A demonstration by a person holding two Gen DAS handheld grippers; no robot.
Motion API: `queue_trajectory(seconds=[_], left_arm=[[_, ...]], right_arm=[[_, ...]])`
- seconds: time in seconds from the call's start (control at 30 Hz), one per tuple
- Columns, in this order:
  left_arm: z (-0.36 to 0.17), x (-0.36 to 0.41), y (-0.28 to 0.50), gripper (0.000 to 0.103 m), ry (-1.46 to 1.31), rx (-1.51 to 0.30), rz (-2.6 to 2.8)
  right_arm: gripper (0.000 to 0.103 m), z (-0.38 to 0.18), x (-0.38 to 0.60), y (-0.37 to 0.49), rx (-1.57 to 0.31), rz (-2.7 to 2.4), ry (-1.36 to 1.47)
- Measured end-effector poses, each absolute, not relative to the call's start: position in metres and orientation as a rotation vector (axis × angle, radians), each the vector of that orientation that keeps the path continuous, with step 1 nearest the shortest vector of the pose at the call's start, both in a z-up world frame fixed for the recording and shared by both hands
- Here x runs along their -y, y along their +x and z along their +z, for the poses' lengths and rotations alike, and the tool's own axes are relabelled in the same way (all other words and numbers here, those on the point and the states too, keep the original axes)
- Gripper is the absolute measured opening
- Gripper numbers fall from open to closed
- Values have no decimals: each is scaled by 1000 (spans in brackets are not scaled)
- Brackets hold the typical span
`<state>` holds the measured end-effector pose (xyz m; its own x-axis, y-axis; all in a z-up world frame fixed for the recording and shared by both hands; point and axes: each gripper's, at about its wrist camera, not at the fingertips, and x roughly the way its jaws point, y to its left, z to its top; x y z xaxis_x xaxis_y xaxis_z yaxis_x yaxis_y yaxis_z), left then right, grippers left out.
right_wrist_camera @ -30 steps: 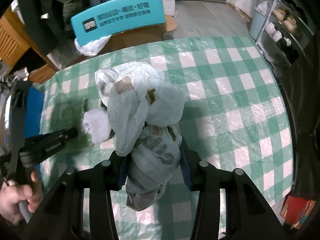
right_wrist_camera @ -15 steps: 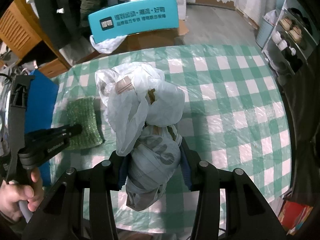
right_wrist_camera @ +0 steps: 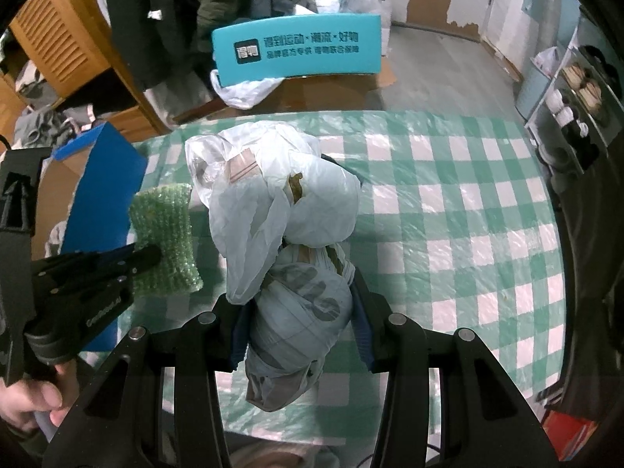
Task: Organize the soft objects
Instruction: 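Lift the bag bundle and green scrubber and carry both toward the box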
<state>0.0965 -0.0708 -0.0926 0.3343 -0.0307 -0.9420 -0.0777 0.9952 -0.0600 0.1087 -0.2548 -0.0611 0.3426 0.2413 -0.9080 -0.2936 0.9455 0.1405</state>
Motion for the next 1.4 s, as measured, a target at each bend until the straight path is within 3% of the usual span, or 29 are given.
queue_trajectory(seconds=[0.63,1.4], left_arm=[[-43,48,68,12,-66,-1125,51],[-20,-18,35,12,-115,-1061,137]], right_arm=[[43,-27,213,97,-1105,434,-98],[43,-6,129,90,-1080,564,-157]])
